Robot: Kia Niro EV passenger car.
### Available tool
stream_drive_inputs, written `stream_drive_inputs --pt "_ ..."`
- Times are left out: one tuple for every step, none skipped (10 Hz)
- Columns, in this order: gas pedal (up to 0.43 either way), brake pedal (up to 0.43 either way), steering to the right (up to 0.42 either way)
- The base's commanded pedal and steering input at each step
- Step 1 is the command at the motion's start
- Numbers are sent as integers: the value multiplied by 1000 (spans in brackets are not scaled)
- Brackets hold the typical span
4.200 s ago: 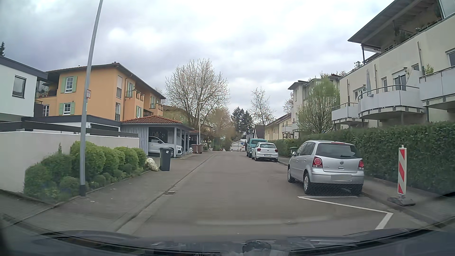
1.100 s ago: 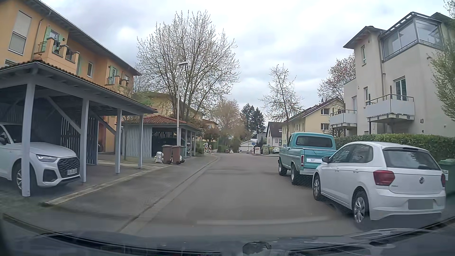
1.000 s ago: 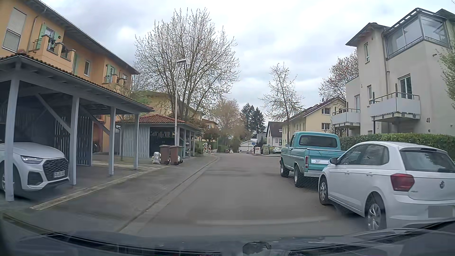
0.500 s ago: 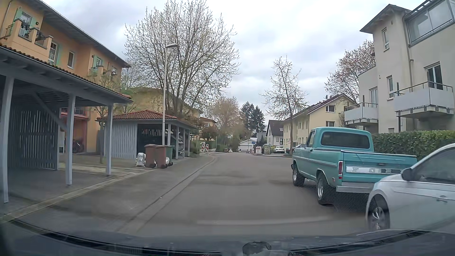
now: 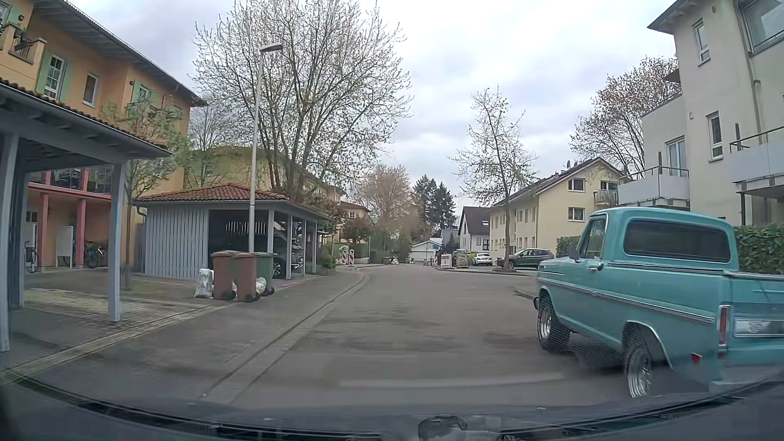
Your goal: Follow the waypoints while adhering to traffic rules and regulations
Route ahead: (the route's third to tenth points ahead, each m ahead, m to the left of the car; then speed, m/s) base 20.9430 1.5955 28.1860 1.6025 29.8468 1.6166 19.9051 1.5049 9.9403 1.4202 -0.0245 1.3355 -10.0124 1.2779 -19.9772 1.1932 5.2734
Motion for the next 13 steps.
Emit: stream_drive_inputs --pt "20 0 22" --pt "20 0 31" --pt "20 0 33" --pt "20 0 33" --pt "20 0 33" --pt "20 0 33" --pt "20 0 33" --pt "20 0 33" --pt "20 0 33" --pt "20 0 34" --pt "20 0 33" --pt "20 0 34" --pt "20 0 34"
